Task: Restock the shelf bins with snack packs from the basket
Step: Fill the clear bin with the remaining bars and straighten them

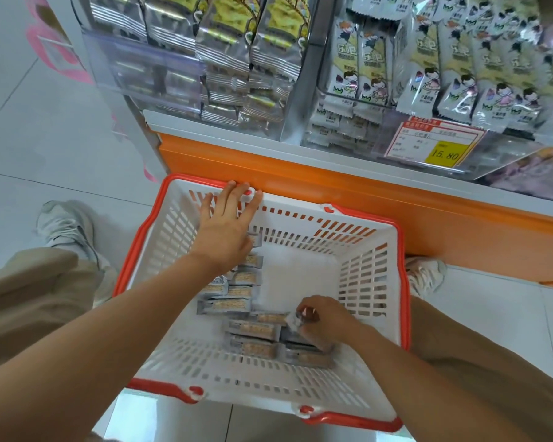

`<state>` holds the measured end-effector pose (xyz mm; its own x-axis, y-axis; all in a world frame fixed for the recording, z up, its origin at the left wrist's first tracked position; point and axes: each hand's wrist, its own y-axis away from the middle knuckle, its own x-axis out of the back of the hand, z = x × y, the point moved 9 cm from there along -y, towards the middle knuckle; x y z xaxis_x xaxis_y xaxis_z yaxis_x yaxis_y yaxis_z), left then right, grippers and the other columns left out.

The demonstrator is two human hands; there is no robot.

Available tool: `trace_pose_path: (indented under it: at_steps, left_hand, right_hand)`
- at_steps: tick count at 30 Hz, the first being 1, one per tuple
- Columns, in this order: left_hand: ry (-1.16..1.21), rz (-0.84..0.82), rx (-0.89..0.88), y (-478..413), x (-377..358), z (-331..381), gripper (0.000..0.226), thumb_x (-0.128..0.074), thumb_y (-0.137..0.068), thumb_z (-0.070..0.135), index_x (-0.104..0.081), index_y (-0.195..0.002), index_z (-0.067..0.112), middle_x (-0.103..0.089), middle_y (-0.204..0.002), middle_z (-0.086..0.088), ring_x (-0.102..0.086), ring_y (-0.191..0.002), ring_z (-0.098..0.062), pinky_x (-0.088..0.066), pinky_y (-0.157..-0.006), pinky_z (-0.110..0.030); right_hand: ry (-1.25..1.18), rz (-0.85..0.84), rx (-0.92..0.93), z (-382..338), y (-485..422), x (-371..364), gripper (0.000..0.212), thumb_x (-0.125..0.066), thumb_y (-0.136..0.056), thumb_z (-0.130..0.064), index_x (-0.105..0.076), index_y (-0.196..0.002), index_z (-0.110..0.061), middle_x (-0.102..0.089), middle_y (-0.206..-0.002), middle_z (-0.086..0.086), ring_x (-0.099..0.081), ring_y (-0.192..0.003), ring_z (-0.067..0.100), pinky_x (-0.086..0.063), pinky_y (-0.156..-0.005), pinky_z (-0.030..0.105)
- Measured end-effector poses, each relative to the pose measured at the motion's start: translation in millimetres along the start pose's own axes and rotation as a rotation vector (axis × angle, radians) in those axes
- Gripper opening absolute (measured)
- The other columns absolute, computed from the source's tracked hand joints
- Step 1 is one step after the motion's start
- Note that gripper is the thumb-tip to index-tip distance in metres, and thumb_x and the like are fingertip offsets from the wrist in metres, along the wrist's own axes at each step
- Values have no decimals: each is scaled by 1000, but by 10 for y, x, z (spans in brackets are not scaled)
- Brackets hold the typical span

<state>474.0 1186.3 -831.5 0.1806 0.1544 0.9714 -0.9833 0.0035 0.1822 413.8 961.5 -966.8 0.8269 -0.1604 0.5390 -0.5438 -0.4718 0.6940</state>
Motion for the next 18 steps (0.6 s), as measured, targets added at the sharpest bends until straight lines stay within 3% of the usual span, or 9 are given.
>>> trace_pose_path:
  at_steps: [3,7,10,12,14,16,18]
  left_hand:
    - [47,-25,3,17,73,56,80,-54,-96,37,-3,-157,24,1,-163,-8,11,-150,-27,-1,-122,-49]
    - [122,-3,-23,137,182,151,65,-55,-96,35,-27,-154,23,-3,-164,-9,4,-151,-28,-3,-123,-47]
    - [228,-28,25,249,234,224,48,-51,-98,35,-45,-145,24,-26,-158,-9,-22,-145,-28,-16,-119,-43]
    - [482,-144,208,323,252,234,40,-41,-102,40,-52,-137,23,-50,-143,-6,-45,-130,-27,-29,-110,-38]
    - [976,-308,427,455,196,336,47,-36,-103,48,-57,-129,16,-67,-122,-8,-61,-109,-26,-40,-95,-36]
    - [1287,-374,475,523,256,497,50,-37,-101,54,-64,-116,15,-75,-103,-7,-68,-94,-22,-45,-89,-37]
    - [1427,-367,454,540,360,587,45,-40,-100,52,-66,-112,18,-76,-97,-6,-69,-94,-20,-47,-88,-36]
  right_hand:
    - [-172,126,95,-160,94,346,25,-77,-82,-27,-63,-100,-20,-63,-91,-6,-58,-76,6,-52,-77,28]
    - [-468,300,182,-401,325,870,27,-75,-84,-19,-58,-105,-21,-66,-101,3,-65,-90,17,-54,-80,30]
    - [-668,458,306,-662,609,1278,29,-72,-86,-13,-56,-109,-20,-65,-110,9,-65,-99,24,-56,-83,35]
    - [-767,543,389,-833,829,1506,28,-71,-86,-6,-55,-107,-16,-61,-118,16,-65,-100,31,-57,-83,42]
    - [-807,596,456,-992,1044,1674,29,-71,-85,-2,-54,-108,-9,-59,-120,18,-64,-104,31,-57,-83,46]
    - [-785,631,506,-1143,1252,1794,32,-72,-84,-1,-55,-110,-6,-61,-118,16,-63,-107,27,-58,-83,44]
    - [-749,643,544,-1273,1421,1858,33,-72,-83,0,-56,-112,-5,-62,-115,12,-64,-106,22,-58,-83,39]
